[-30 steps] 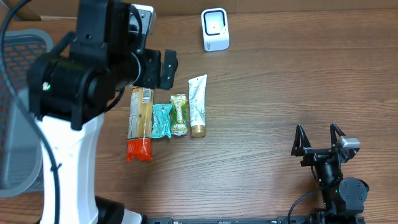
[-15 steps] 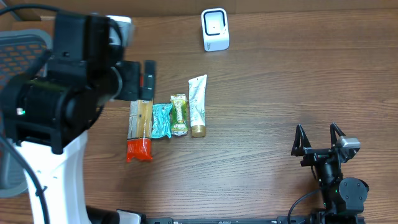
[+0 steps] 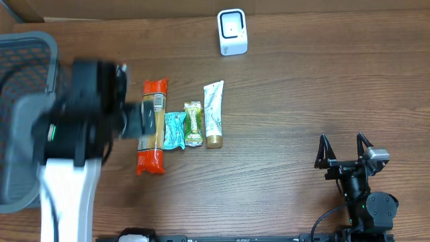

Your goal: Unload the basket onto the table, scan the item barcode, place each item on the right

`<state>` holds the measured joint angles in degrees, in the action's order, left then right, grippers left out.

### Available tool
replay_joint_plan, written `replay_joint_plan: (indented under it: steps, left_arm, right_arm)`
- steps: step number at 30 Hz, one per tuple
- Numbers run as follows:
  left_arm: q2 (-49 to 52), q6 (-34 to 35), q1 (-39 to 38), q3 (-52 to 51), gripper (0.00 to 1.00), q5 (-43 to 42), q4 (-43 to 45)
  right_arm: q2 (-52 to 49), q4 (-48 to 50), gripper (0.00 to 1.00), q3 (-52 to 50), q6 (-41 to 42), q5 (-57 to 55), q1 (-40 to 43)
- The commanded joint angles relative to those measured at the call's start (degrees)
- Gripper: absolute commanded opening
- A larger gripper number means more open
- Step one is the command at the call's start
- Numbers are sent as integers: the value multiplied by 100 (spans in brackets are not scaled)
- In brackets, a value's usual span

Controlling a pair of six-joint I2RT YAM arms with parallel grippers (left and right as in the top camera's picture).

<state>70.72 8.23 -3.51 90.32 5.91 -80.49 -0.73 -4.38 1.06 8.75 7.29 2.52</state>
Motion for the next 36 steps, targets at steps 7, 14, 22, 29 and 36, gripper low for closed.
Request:
replay_joint_plan:
  steps: [7, 14, 22, 29, 36]
  left_arm:
    - [-2583, 295, 610, -2326, 100, 249, 857]
    - [-2876, 402, 612, -2387, 100, 772, 761]
    - [-2874, 402, 612, -2387, 100, 774, 761]
    - [-2874, 402, 612, -2387, 100, 772, 761]
    - [-2874, 402, 612, -2387, 100, 774, 761]
  right_arm:
    - [39, 24, 100, -61, -26, 28, -26]
    - [39, 24, 100, -61, -26, 28, -26]
    - [39, 24, 100, -61, -24, 28, -26]
    - [39, 24, 100, -61, -24, 28, -26]
    - [39, 24, 100, -61, -24, 28, -26]
